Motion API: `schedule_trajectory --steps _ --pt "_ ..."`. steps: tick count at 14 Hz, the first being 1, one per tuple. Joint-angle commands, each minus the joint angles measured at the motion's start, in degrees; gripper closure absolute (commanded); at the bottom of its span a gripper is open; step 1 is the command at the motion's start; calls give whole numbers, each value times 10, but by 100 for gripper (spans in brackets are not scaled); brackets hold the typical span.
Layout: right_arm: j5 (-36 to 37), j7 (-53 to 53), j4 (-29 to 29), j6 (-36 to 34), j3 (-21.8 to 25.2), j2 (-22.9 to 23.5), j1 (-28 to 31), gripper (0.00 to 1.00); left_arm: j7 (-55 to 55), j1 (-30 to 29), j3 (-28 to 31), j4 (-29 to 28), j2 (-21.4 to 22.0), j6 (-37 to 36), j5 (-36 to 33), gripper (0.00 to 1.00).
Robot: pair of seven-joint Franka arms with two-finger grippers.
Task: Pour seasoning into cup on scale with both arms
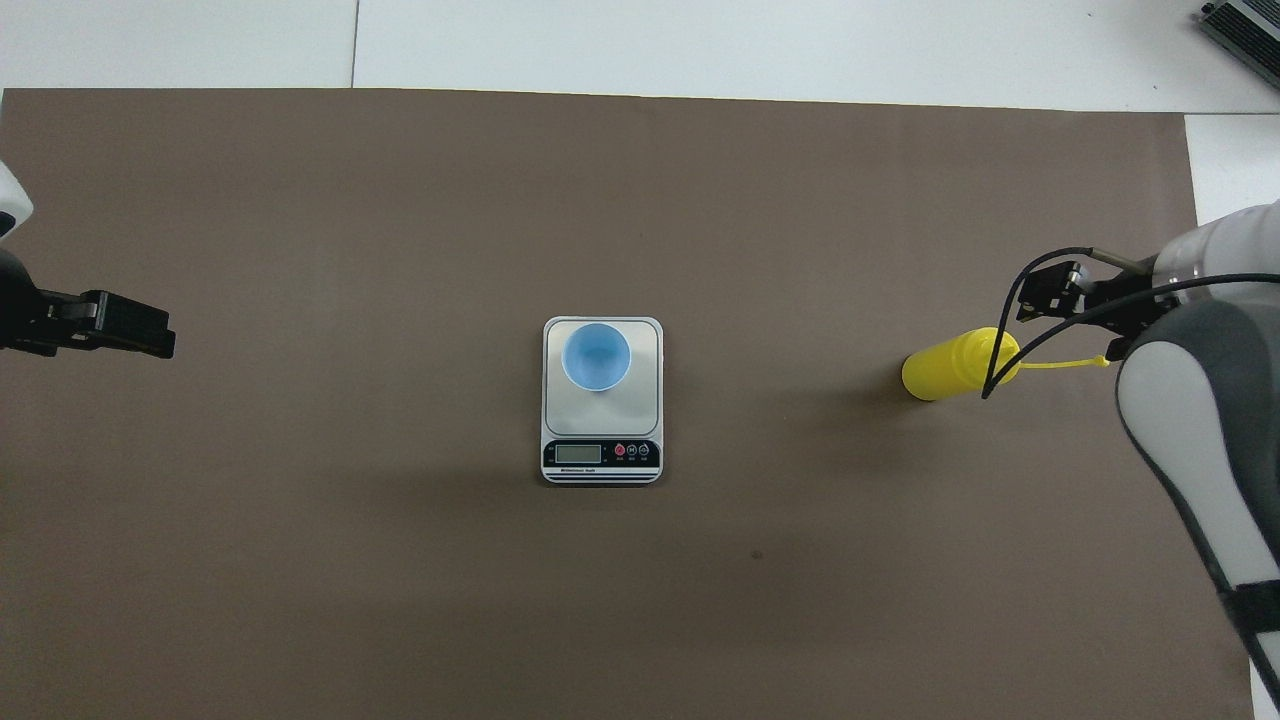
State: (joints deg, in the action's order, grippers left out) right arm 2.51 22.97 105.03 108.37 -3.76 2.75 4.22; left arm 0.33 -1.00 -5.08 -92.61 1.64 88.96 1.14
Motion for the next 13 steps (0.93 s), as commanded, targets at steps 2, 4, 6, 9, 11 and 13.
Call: schedule_trajectory --steps 2,4,6,9,11,13 --pt "21 -55 0 9 -9 -8 -17 0 -4 -3 4 -21 17 8 -3 0" --pt "17 -60 -19 8 -18 -8 -17 0 -4 -3 4 -21 17 8 -3 0" --pt "14 -57 -37 -6 -36 -12 -17 0 -4 -2 4 -21 17 8 -3 0" --pt "13 -61 -61 -39 -37 -30 -17 0 -4 -2 4 -20 17 8 -3 0" --pt "14 -60 -114 -99 -43 -23 -17 0 -4 -2 4 -20 17 8 -3 0" --pt "12 -61 -146 -130 -47 -18 -15 0 -4 -2 4 -21 17 8 -3 0"
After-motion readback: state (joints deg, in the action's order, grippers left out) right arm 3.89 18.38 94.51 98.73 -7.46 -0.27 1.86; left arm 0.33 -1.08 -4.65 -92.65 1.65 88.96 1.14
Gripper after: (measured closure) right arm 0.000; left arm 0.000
